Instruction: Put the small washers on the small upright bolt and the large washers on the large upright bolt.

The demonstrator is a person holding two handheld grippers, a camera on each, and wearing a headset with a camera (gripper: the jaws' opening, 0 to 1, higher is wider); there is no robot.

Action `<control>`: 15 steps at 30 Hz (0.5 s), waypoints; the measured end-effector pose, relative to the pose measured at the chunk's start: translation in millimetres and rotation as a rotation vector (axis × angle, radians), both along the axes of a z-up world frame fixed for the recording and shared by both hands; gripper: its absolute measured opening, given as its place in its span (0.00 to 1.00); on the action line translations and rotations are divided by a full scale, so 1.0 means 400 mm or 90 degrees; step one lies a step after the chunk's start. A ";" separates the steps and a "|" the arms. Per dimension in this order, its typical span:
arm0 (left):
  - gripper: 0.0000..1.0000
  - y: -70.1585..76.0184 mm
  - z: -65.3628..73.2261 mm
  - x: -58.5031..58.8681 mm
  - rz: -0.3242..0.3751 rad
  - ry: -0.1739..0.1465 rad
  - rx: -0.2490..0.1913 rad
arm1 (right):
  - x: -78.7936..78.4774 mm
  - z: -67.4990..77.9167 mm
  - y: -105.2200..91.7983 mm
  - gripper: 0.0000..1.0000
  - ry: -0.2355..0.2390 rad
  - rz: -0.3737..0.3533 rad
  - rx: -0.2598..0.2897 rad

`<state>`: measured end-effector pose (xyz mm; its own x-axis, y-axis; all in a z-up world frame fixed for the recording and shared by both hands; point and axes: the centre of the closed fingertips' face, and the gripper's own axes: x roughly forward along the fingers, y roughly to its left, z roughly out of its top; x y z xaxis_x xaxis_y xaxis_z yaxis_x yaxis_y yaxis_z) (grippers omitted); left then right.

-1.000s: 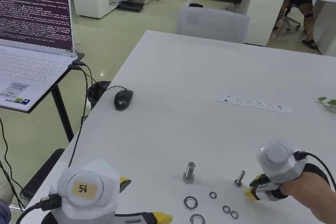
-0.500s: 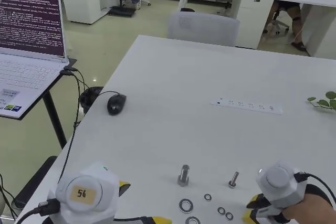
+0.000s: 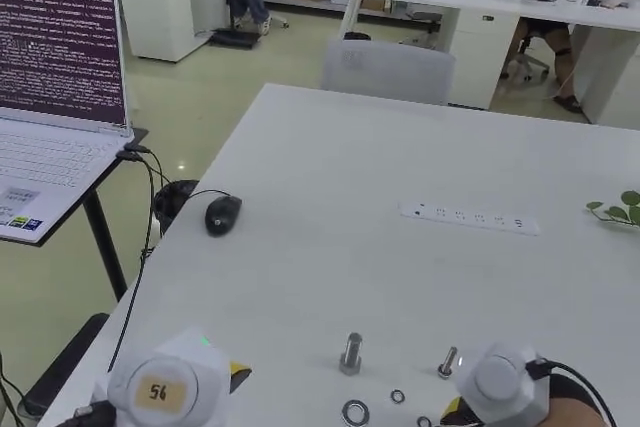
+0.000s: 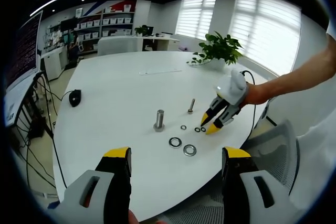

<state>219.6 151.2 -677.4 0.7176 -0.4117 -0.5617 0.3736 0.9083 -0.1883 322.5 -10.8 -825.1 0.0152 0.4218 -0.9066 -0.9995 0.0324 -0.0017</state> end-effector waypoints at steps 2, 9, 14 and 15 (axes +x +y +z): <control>0.70 -0.002 0.000 0.001 -0.002 0.000 0.002 | 0.001 0.001 0.000 0.21 -0.002 0.002 -0.002; 0.70 -0.008 0.002 0.004 -0.007 -0.001 0.004 | 0.002 0.000 -0.005 0.18 -0.012 0.013 -0.021; 0.70 -0.010 -0.002 0.001 -0.006 0.002 0.004 | 0.000 -0.004 -0.004 0.15 -0.022 0.024 -0.038; 0.70 -0.012 -0.004 0.000 -0.006 0.003 0.003 | -0.002 -0.004 -0.004 0.14 -0.026 0.034 -0.046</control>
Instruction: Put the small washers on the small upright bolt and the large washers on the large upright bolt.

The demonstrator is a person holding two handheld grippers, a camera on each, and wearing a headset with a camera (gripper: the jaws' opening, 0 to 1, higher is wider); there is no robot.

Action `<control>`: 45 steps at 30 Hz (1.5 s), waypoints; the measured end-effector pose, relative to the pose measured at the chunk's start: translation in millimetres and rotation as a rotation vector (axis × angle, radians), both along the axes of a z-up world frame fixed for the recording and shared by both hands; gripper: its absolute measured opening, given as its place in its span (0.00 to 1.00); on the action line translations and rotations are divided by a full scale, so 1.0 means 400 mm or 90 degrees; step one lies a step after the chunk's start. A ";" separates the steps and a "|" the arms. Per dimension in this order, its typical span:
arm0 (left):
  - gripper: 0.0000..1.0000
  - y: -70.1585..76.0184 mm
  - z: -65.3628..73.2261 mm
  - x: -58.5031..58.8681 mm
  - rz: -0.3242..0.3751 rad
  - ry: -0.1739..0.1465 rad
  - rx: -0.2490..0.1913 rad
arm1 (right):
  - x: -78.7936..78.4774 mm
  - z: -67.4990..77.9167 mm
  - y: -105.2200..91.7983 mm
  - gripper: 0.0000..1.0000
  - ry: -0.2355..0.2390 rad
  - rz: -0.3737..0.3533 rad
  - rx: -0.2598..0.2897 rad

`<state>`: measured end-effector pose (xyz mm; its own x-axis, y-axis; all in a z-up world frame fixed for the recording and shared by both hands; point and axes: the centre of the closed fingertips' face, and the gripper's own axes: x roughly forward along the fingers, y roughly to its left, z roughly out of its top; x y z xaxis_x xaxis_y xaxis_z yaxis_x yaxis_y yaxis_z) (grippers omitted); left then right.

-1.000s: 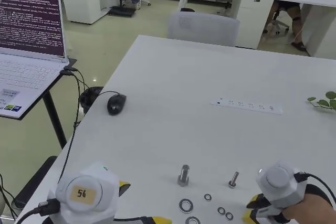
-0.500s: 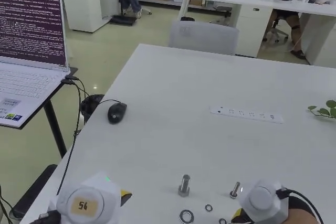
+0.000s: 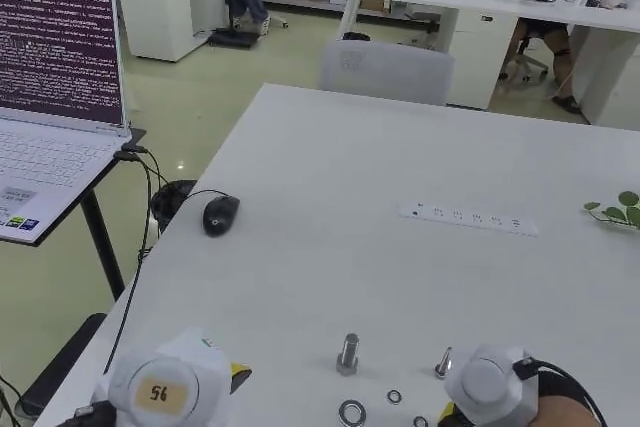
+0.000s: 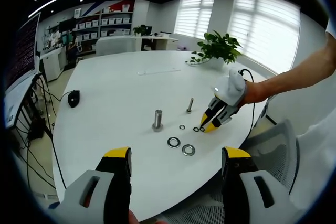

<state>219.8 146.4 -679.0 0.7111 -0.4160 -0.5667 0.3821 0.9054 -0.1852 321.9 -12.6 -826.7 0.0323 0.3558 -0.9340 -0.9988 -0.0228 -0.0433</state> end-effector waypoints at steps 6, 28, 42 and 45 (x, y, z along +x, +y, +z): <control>0.70 -0.010 0.006 0.001 -0.004 -0.004 0.000 | 0.000 -0.001 0.000 0.03 -0.020 0.010 -0.014; 0.69 0.000 0.005 -0.010 0.008 -0.002 -0.002 | -0.022 0.006 0.125 0.16 0.032 -0.003 0.054; 0.69 0.013 0.001 -0.014 0.017 0.000 -0.002 | -0.031 0.000 0.121 0.18 0.019 0.091 0.004; 0.69 0.008 0.003 -0.012 0.012 -0.001 -0.001 | -0.031 0.001 0.120 0.15 0.007 0.115 -0.011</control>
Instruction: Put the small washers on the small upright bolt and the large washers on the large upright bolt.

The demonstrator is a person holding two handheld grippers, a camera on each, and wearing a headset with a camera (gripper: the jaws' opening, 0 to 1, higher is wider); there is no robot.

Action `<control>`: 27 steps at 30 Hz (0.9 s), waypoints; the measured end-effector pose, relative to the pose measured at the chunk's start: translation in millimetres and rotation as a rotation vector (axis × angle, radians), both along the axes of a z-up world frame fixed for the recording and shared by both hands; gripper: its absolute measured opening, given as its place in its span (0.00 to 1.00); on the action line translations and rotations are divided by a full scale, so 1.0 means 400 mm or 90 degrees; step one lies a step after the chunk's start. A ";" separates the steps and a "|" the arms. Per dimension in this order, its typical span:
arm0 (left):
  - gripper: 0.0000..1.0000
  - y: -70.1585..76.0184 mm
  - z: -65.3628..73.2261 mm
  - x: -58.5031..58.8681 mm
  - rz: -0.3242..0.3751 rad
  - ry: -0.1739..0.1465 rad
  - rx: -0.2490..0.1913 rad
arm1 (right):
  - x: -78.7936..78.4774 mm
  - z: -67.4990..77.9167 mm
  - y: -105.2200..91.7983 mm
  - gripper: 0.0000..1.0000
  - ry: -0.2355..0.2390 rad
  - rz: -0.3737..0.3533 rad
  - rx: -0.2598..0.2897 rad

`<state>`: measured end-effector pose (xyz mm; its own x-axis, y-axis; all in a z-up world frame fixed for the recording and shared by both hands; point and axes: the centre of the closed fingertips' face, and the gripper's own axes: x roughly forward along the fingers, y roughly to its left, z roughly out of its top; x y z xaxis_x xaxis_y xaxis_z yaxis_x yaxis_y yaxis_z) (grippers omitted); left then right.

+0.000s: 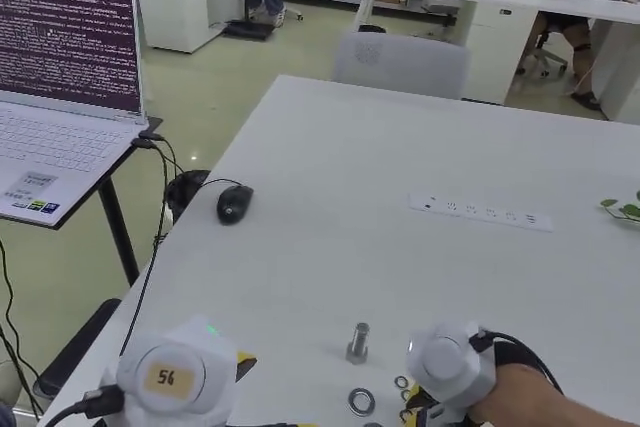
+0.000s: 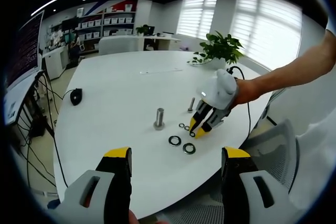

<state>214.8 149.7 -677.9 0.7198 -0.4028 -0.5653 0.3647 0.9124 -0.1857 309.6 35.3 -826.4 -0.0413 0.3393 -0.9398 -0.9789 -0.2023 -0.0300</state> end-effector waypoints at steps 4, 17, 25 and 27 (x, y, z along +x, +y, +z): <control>0.69 -0.003 0.000 0.002 -0.002 -0.001 0.000 | 0.003 -0.001 -0.002 0.14 0.002 -0.007 -0.005; 0.69 0.010 0.000 -0.003 0.009 0.000 -0.001 | 0.008 0.003 -0.021 0.14 0.035 -0.107 0.039; 0.69 0.006 0.000 0.002 0.006 0.000 -0.002 | 0.013 0.012 -0.038 0.14 0.051 -0.159 0.067; 0.69 0.004 0.000 0.002 0.003 -0.001 -0.001 | 0.016 0.015 -0.042 0.14 0.053 -0.169 0.072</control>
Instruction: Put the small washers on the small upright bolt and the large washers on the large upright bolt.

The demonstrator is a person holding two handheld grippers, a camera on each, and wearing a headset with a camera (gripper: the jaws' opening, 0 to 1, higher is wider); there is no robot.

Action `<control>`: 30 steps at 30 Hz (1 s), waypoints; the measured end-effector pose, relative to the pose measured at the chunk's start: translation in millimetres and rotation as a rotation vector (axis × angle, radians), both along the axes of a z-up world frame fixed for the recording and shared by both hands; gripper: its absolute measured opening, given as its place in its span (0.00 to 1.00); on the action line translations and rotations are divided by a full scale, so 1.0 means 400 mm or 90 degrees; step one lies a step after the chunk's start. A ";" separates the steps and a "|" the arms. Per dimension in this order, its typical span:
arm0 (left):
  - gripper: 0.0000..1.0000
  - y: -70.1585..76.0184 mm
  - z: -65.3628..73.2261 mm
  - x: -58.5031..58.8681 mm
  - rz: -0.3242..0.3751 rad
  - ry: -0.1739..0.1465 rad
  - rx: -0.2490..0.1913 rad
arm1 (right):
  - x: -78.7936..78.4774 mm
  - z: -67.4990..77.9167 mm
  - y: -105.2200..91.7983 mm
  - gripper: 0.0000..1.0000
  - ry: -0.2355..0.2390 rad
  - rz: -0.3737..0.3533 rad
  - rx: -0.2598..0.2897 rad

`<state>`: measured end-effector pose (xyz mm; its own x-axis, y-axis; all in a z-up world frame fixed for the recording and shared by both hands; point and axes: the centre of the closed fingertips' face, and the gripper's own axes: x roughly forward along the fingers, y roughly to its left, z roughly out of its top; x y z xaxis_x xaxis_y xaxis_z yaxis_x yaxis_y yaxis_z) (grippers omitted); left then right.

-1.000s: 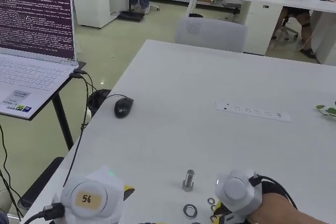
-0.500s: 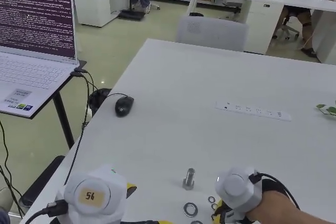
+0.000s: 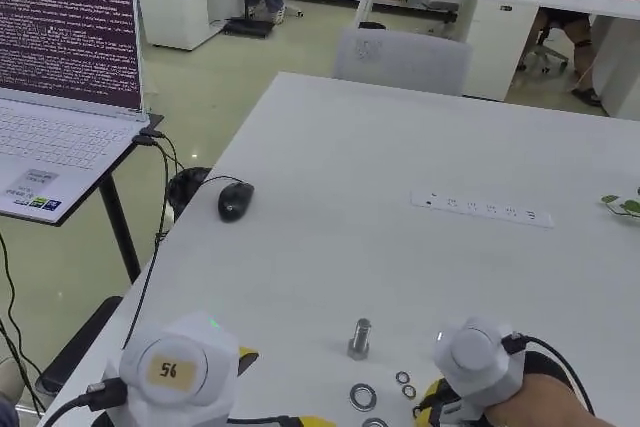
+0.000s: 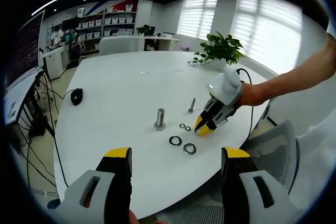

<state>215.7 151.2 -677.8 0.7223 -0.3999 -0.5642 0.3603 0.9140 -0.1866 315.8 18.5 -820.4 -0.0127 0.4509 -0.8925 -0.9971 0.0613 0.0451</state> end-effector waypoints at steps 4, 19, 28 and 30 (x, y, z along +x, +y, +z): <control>0.69 -0.003 0.000 -0.001 -0.003 0.001 0.000 | 0.013 0.014 -0.013 0.14 0.000 -0.030 0.016; 0.69 -0.025 0.007 0.017 -0.019 -0.003 0.000 | 0.123 0.101 -0.132 0.13 -0.053 -0.119 0.024; 0.69 -0.035 0.013 0.023 -0.025 -0.007 0.000 | 0.193 0.155 -0.138 0.13 -0.083 -0.140 0.034; 0.69 -0.034 0.013 0.022 -0.024 -0.007 -0.001 | 0.205 0.166 -0.128 0.13 -0.092 -0.132 0.035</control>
